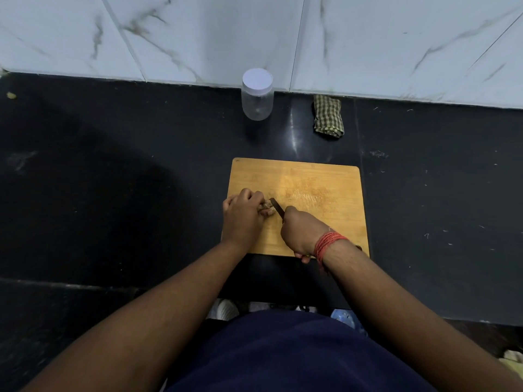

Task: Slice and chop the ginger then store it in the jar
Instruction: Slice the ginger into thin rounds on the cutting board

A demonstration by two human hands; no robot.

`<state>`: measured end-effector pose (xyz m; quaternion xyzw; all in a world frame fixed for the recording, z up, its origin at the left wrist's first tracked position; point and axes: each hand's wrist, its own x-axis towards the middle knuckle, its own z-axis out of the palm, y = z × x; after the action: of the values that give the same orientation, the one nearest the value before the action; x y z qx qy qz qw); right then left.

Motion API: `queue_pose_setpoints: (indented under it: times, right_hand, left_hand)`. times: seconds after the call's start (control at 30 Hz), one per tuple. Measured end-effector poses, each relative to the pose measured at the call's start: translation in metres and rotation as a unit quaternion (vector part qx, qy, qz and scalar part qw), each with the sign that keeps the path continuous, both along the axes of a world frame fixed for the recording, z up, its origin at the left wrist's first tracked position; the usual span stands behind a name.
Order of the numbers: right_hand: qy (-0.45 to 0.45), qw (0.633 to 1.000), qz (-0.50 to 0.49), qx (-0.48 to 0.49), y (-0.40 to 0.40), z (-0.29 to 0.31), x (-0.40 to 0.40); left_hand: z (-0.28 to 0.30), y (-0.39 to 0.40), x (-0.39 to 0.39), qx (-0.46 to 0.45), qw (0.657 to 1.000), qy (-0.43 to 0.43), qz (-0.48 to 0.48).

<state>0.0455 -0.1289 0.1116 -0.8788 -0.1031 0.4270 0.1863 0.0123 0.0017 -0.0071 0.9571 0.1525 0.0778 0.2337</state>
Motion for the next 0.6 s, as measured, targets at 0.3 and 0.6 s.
queue_pose_setpoints:
  times: [0.3,0.6]
  right_hand:
    - [0.005,1.0,0.012,-0.019,0.005,-0.009,-0.005]
    - [-0.052,0.992,0.093,-0.073,0.0,0.004,-0.002]
  left_hand:
    - [-0.003,0.001,0.001,0.002,1.0,-0.002,0.0]
    - [-0.003,0.002,0.0,0.008,1.0,-0.003,-0.004]
